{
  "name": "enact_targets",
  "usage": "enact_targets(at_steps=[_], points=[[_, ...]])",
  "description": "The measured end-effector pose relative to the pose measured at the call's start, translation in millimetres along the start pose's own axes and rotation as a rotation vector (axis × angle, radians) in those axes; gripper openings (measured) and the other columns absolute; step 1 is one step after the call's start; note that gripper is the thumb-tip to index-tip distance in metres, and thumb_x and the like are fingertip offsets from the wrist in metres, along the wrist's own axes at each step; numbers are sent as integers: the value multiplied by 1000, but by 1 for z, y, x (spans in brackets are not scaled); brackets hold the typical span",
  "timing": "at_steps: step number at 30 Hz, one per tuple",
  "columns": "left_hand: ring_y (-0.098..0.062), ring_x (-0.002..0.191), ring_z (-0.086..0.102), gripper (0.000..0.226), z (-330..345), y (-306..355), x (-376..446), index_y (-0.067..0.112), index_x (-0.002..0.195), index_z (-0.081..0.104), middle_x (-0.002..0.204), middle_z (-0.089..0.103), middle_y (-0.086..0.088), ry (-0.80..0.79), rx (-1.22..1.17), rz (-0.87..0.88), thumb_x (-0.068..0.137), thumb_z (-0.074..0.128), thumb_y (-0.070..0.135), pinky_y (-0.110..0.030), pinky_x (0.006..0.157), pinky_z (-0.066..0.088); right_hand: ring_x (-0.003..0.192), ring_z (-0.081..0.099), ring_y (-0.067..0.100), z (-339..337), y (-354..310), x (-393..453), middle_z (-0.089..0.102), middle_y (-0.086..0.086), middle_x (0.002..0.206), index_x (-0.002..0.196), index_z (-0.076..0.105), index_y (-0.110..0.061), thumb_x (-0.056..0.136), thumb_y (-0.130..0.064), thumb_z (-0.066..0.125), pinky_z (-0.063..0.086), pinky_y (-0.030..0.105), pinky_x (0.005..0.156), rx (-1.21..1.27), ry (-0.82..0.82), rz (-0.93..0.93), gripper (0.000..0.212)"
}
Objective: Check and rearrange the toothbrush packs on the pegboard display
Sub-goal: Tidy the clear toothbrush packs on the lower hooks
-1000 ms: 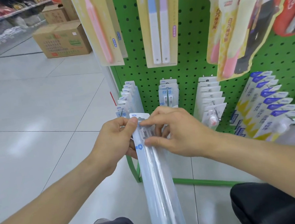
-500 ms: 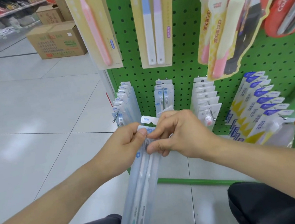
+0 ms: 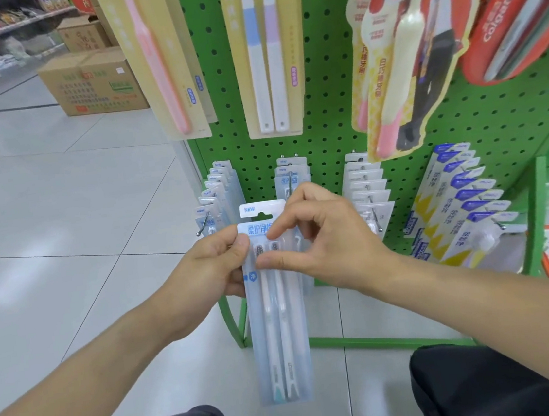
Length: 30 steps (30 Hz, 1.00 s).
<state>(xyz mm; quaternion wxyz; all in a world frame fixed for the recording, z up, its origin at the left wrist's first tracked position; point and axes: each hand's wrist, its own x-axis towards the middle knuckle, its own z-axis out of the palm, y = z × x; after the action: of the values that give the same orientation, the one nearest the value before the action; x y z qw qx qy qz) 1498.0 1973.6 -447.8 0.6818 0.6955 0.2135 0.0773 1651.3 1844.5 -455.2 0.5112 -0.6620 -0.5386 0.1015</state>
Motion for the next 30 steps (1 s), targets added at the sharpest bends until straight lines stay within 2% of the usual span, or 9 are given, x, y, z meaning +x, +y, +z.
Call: enact_targets(at_steps=[2,5,9,12,15,19,22,26,30], points=[[-27,87,73,32,2,2,1,13,122,63,102,75,-12,18,51,9,107,38,23,-30,68,58,62,42,5,1,0,-1,46,-8,81,82,77,-19,67,-33,92,34,13,60,29,18,26,25],[-18,79,74,30,8,3,3,18,113,66,92,77,-2,38,127,28,108,36,20,-26,66,58,64,47,5,2,4,0,50,-5,85,81,70,-27,83,-33,81,38,15,63,32,87,131,12],[-18,74,73,31,13,4,5,18,110,68,89,77,-4,89,57,15,108,37,17,-28,65,59,66,61,13,2,6,-3,57,-8,94,99,49,-25,94,-33,69,58,41,61,129,32,354,22],[-21,77,73,31,17,2,6,16,112,69,92,78,-7,110,-12,8,108,39,18,-34,70,59,63,63,20,-1,-1,-7,60,5,85,103,45,-20,97,-28,64,55,35,47,265,0,419,22],[-26,80,72,31,22,-2,3,17,112,69,95,77,-10,126,-55,-6,107,39,19,-38,73,57,63,63,17,-2,-5,-17,64,9,81,111,45,-15,101,-24,57,56,35,48,285,-42,445,19],[-26,79,74,33,31,-9,-7,19,115,69,99,78,-11,129,-81,-32,108,37,22,-34,63,61,61,64,21,-4,-10,-36,61,10,83,121,47,-15,99,-13,59,57,37,48,338,-99,521,25],[-25,78,75,33,40,-13,-14,13,119,67,101,77,-12,177,-131,-47,108,38,24,-32,60,60,67,66,23,-4,-15,-56,61,8,86,116,51,-16,94,-8,66,56,34,50,354,-120,581,28],[-24,73,74,35,52,-16,-29,4,113,68,96,77,-16,206,-151,-98,104,45,29,-28,56,58,62,67,20,2,-21,-95,63,12,79,96,61,-6,95,-7,65,56,33,47,444,-108,656,4],[-27,89,76,28,72,-29,-60,6,115,68,100,77,-15,91,-189,-109,99,55,26,-30,72,61,56,63,20,4,-20,-130,66,11,70,89,61,3,95,-9,63,52,31,45,466,7,712,13]])
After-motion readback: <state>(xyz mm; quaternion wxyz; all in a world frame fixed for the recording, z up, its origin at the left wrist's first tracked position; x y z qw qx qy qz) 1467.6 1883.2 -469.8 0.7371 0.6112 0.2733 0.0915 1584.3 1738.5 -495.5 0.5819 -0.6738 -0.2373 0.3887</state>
